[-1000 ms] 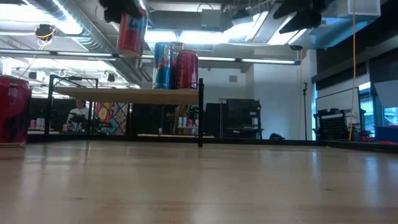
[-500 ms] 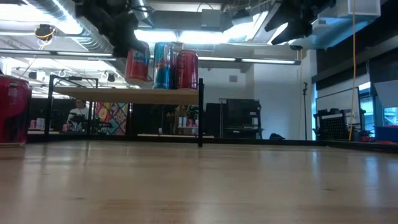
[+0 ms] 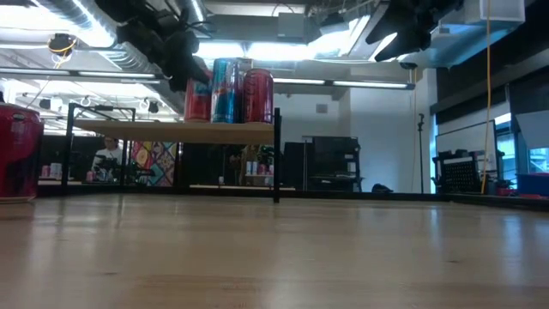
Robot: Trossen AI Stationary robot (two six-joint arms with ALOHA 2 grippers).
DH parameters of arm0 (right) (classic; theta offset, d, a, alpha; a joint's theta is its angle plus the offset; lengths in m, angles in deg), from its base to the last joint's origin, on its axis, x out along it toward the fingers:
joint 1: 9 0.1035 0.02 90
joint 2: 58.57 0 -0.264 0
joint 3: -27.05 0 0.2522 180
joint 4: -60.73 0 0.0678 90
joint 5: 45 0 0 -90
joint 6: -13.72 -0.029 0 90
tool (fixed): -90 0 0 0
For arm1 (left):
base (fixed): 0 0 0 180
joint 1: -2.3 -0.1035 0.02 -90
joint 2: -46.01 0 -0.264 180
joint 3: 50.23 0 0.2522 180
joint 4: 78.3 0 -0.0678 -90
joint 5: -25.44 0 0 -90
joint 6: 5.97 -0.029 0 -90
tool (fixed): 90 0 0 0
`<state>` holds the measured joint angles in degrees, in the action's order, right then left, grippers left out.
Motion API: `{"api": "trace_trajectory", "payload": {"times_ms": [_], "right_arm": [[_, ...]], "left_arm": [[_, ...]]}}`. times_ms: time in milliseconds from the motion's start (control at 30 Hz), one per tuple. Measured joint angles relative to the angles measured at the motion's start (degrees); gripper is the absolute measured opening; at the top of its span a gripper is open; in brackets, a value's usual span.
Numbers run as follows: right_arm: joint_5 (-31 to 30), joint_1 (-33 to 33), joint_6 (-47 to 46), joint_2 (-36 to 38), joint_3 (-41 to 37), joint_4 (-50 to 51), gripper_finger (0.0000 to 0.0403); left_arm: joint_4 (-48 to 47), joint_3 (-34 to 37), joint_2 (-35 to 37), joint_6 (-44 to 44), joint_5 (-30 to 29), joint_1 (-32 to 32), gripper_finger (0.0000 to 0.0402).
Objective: Place canned beverage on shelf
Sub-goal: Put the top red soda can on the shelf, then put the red soda can on the shelf aligned with the other red soda can
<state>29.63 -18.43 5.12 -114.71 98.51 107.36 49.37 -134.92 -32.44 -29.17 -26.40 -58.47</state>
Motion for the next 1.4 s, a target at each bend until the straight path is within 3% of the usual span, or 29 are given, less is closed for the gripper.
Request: {"api": "trace_trajectory", "payload": {"times_ms": [500,733,1067,1400], "right_arm": [[0.00,0.00,0.11,0.00,0.00,0.00,0.0383],[0.00,0.00,0.11,0.00,0.00,-0.02,0.0383],[0.00,0.04,0.01,0.00,0.00,-0.04,0.0383],[0.02,0.04,-0.07,0.00,0.00,-0.07,0.0383]], "left_arm": [[0.14,2.19,0.09,-1.92,0.13,0.03,0.0289],[0.90,2.19,0.22,-0.85,-4.62,1.11,0.0326],[1.73,2.16,0.20,0.48,-6.29,1.54,0.0332],[1.26,-6.51,0.50,3.58,-9.59,1.54,0.0330]]}}
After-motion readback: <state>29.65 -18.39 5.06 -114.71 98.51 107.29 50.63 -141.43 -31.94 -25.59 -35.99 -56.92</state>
